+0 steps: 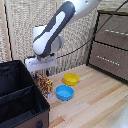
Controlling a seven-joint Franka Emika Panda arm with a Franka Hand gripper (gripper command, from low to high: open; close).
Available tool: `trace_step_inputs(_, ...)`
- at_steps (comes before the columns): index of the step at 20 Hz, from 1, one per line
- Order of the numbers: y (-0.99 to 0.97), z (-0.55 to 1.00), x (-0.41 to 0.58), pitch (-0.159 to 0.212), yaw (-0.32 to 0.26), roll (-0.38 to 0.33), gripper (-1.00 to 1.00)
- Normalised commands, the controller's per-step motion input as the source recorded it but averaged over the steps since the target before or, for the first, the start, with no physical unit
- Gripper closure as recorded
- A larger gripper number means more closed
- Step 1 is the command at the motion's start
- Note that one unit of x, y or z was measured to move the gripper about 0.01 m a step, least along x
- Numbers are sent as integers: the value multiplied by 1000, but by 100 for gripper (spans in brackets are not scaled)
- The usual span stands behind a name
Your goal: Position your gripper near the granola bar, please. Lightly grip the granola bar with your gripping tool. Relocate your gripper along with the granola bar toward the leading division of the caddy with caution. Gently release the granola bar into the leading division of the caddy.
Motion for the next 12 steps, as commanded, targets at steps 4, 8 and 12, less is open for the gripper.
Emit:
trace_step_inputs(4,0,-86,321,36,235,-38,100)
trace_step_inputs(8,12,-62,112,37,48,-21,100)
trace_step_inputs(12,94,-72,5,27,-6,-17,100)
